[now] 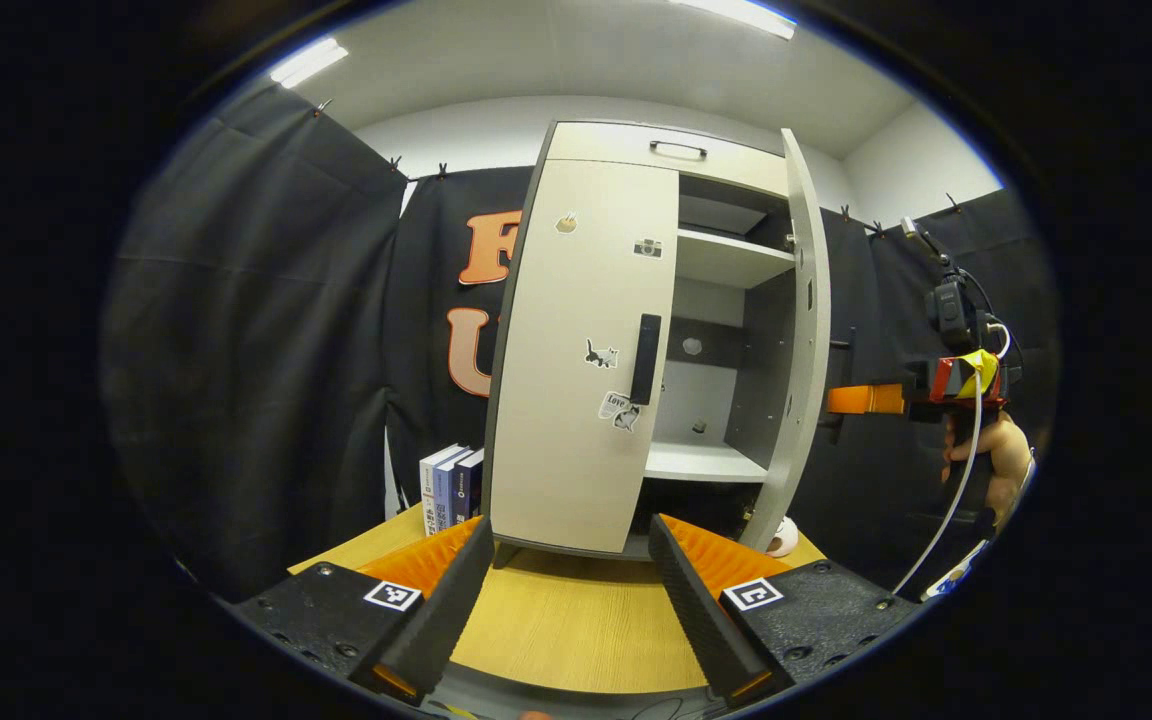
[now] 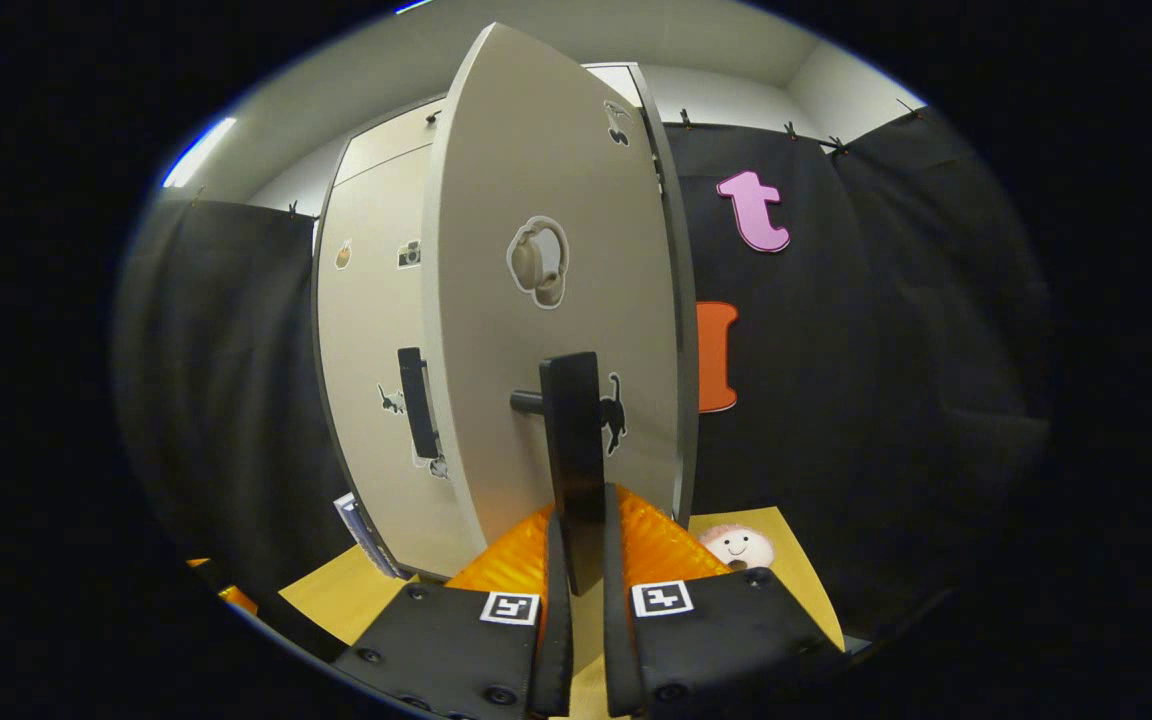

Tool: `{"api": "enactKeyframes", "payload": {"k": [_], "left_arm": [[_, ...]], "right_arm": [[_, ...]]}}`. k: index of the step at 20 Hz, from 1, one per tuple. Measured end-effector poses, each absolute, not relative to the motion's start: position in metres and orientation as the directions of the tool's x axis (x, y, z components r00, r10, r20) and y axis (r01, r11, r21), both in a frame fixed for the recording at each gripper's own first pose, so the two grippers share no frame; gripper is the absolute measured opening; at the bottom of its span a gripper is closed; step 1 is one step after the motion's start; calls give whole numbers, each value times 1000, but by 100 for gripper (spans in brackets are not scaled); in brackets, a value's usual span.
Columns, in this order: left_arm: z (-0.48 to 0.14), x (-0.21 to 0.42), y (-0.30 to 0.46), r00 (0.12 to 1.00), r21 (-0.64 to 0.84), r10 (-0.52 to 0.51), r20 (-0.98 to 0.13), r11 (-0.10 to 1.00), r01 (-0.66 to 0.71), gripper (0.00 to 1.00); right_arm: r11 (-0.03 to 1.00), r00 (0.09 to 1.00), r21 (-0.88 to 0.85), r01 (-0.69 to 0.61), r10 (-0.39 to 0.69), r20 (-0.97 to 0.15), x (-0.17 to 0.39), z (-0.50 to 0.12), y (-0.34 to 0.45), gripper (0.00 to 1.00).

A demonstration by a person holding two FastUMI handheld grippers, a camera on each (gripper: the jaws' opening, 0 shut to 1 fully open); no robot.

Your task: Open the right door of the double-door shoe cabinet with the right hand, and open the left door with the left hand.

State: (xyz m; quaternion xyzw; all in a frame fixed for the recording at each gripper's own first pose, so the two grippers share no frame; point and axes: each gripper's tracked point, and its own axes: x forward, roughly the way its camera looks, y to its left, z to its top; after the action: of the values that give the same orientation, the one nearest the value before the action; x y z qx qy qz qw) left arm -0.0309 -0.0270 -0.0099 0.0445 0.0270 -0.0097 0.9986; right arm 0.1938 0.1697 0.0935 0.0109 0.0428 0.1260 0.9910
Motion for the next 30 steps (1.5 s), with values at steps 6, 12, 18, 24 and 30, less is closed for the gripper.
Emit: {"api": "enactKeyframes", "payload": {"k": [6,12,18,24,30], "left_arm": [[-18,-27,-48,997,83,-34,-73,996,41,97],[-13,-13,-63,996,109,-57,-63,992,63,95],[-5,10,-75,997,138,-67,-42,988,73,92],[-11,42,-78,996,106,-60,-65,992,66,95],[-4,89,-86,996,91,-71,-59,993,76,92]], "right_arm": [[966,963,53,-251,255,-89,192,90,161,20],[968,967,104,-229,239,-93,189,88,155,20],[983,983,100,-156,165,-83,195,91,126,19],[982,987,133,-133,144,-76,194,93,116,13],[988,993,119,-95,102,-55,186,97,100,15]]}}
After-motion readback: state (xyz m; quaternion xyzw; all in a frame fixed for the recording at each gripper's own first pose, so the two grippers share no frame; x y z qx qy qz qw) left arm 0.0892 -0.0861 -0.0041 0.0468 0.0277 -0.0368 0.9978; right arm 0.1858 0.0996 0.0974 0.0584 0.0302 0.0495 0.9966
